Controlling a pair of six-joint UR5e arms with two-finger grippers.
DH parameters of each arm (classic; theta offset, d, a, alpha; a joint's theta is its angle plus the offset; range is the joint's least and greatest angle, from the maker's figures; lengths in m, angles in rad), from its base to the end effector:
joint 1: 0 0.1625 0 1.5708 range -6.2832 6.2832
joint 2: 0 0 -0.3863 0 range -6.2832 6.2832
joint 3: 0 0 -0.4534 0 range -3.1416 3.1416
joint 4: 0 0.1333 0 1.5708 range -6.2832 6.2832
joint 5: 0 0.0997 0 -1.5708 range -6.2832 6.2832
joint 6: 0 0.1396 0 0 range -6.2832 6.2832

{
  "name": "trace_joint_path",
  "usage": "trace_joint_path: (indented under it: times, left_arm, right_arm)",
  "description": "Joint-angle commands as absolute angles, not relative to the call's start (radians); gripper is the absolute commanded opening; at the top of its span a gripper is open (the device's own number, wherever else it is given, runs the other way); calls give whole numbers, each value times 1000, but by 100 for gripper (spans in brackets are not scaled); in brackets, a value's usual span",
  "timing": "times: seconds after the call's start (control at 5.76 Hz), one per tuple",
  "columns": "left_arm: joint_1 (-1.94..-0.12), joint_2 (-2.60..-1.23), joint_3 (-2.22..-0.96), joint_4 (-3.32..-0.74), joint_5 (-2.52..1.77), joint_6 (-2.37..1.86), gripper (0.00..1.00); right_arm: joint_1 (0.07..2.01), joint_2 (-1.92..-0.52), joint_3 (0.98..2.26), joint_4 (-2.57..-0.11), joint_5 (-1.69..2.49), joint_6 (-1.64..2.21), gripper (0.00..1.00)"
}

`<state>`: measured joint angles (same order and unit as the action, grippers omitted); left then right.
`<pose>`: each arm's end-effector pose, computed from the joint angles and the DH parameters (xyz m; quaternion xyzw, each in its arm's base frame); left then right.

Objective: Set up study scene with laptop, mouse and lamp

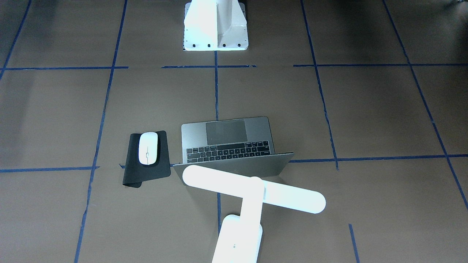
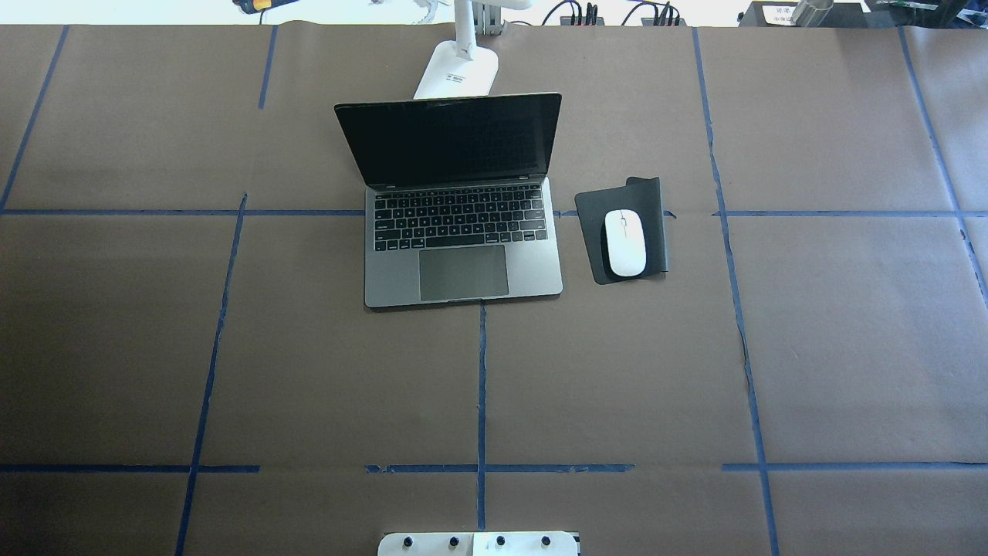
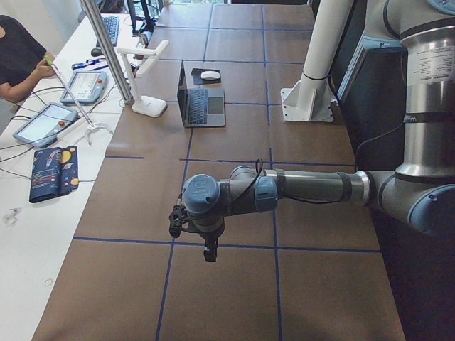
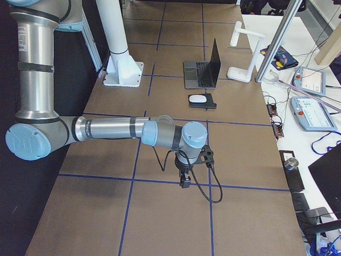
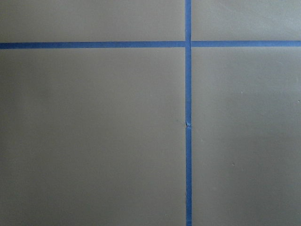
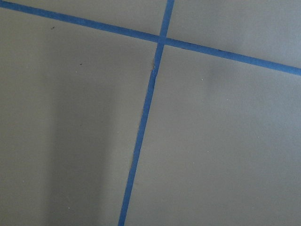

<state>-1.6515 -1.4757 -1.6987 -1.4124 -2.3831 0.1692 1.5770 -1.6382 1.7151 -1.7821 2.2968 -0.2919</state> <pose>-0.0724 -0.4991 0.6399 -0.0081 0.3984 0.0158 0.9170 0.0438 -0.5106 0.6299 -0.0095 -0.3597 -0.1092 0.9266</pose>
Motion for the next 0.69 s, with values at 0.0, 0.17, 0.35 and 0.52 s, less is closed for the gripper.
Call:
trace_joint_path:
  times: [0.0,0.17,0.35,0.52]
  left_arm:
    - [-1651,-1476,-1698,-1419,-2390,167,100]
    - [-1651,-1476,-1710,-1417,-2387,170,100]
    - [-1651,-1477,-1709,-1417,-2379,172,100]
    - [-1651,-1480,-1715,-1417,-2382,167,100]
  right_arm:
    - [1575,-1635,1706,-1767,2319,-147,100]
    - [1575,-1635,1685,-1734,2338,-143,100]
    - [1575,-1629,1672,-1732,2364,-143,100]
    - [1577,-1629,1680,-1732,2362,-143,100]
